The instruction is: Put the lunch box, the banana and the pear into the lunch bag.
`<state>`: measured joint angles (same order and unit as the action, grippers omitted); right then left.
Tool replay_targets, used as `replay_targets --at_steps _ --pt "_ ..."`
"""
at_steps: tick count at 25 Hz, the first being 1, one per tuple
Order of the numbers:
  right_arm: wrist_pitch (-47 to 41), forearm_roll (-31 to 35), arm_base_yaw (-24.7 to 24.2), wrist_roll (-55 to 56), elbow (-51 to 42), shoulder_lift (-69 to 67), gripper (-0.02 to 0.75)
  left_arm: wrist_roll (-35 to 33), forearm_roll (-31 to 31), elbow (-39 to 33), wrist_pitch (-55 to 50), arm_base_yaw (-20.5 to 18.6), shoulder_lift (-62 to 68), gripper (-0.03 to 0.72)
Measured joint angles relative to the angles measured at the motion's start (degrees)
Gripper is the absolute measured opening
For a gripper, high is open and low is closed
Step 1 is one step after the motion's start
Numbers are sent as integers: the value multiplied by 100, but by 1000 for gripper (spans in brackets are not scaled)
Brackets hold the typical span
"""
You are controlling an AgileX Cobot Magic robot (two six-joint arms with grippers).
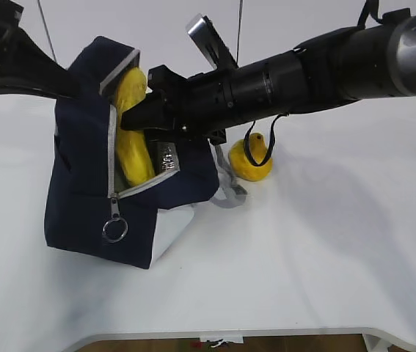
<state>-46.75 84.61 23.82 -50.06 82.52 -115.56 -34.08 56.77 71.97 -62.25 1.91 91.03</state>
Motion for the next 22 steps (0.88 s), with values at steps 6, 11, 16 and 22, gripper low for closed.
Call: replay_targets --at_steps 6,11,16,22 --pt "-97 -207 0 22 0 0 360 0 35 0 0 0 0 -6" --pt "-163 -285 4 66 3 0 489 0 35 0 -58 -4 -12 -6" --pt "-423 -830 -19 211 285 11 511 0 -9 0 -143 -4 -12 -6" --pt "-586 -2425 -28 1263 984 197 515 0 -213 0 -185 -4 -12 -6"
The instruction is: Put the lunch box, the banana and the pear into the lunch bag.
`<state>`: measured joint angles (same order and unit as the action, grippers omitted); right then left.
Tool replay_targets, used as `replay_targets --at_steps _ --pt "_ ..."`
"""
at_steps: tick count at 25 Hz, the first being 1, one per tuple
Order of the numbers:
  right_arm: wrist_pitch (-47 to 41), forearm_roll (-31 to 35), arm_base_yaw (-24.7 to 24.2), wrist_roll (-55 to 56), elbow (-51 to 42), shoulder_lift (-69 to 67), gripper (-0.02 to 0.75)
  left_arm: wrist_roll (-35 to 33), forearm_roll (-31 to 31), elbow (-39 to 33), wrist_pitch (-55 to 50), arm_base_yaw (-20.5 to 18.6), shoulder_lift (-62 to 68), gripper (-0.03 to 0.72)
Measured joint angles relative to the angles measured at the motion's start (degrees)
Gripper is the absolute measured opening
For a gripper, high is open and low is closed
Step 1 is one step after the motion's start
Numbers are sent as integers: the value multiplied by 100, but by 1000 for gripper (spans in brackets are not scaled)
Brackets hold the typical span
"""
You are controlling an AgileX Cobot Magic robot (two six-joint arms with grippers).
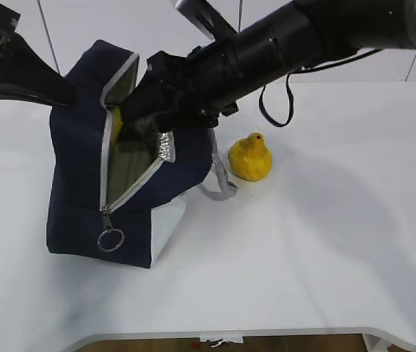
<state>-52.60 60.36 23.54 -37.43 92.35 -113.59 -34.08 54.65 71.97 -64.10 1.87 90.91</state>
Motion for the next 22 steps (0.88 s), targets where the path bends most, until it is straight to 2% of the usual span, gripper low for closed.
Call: replay_targets --at_steps 6,13,16,19,22 --pt "-700 -2284 0 1634 925 22 515 0 -151 0 -23 0 0 -6" --pt "-1346 -4267 0 3170 1817 22 515 0 -214 0 -33 0 0 -6" --pt "-1469 -5189 0 3657 1882 22 515 0 -287 0 -33 0 -2 -6" --pt "-1524 -5856 -3 3890 1886 -3 515 0 -329 0 -43 0 -12 -6" --pt "-1532 -6130 -13 3975 1896 -167 515 0 -329 0 -54 0 -12 -6"
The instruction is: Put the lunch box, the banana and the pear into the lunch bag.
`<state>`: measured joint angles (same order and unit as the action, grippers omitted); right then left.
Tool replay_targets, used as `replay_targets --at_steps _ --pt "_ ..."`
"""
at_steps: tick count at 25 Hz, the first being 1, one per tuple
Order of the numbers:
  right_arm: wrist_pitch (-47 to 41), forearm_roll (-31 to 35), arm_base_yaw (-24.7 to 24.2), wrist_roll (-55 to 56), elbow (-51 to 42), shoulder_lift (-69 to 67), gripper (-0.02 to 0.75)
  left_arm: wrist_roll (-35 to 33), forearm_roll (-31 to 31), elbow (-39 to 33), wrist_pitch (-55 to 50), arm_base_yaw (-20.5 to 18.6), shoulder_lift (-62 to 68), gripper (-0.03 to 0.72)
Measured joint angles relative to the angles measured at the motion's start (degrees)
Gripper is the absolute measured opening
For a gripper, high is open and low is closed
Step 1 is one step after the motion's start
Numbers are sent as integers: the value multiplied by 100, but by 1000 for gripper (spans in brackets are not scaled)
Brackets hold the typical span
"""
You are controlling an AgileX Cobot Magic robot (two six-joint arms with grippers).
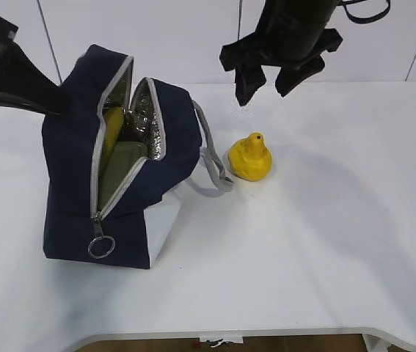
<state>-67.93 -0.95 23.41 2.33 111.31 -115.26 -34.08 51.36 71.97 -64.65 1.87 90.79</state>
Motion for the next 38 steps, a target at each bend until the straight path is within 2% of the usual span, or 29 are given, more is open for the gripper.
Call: replay_targets --at_steps 16,27,32,38 --pt "418 -440 -24 299 0 -931 515 0 -64 0 -215 0 0 -6" --pt "538 -468 -54 381 0 -1128 503 0 -87 0 -224 0 0 -6" --pt "576 -468 -59 387 0 -1161 442 0 -100 0 -224 0 0 -6" --pt "580 -493 -59 395 0 -1161 288 0 -113 0 -224 0 0 -6"
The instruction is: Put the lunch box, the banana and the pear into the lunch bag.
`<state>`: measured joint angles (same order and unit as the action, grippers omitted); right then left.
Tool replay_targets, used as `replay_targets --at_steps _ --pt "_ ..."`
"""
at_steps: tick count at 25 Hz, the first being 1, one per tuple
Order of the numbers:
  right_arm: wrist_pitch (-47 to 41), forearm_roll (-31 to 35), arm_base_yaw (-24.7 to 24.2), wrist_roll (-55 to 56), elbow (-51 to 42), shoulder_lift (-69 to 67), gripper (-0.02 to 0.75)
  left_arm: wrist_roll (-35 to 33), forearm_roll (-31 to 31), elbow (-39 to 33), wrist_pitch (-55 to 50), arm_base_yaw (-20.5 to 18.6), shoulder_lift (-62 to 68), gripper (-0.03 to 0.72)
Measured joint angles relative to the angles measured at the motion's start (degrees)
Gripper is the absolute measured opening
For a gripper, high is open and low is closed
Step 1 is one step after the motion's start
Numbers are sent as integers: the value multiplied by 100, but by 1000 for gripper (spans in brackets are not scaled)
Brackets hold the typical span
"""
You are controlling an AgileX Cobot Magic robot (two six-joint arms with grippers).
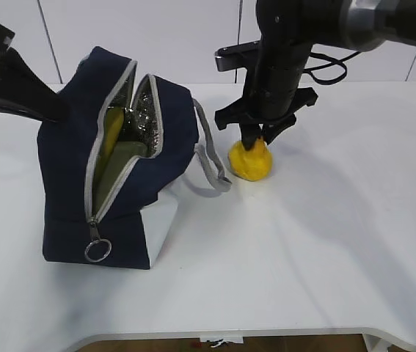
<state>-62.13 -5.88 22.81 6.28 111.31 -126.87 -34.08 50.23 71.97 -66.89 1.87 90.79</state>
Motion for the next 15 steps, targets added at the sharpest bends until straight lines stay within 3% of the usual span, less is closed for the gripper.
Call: replay_targets --at_steps 4,9,15 --pt "-52 -90 0 0 0 0 226 0 0 0 0 0 0 -6" --pt "-362 -234 0 0 98 11 219 0 0 0 0 0 0 -6" --pt "-847 -332 0 0 885 70 218 0 -50 0 0 0 0 -6"
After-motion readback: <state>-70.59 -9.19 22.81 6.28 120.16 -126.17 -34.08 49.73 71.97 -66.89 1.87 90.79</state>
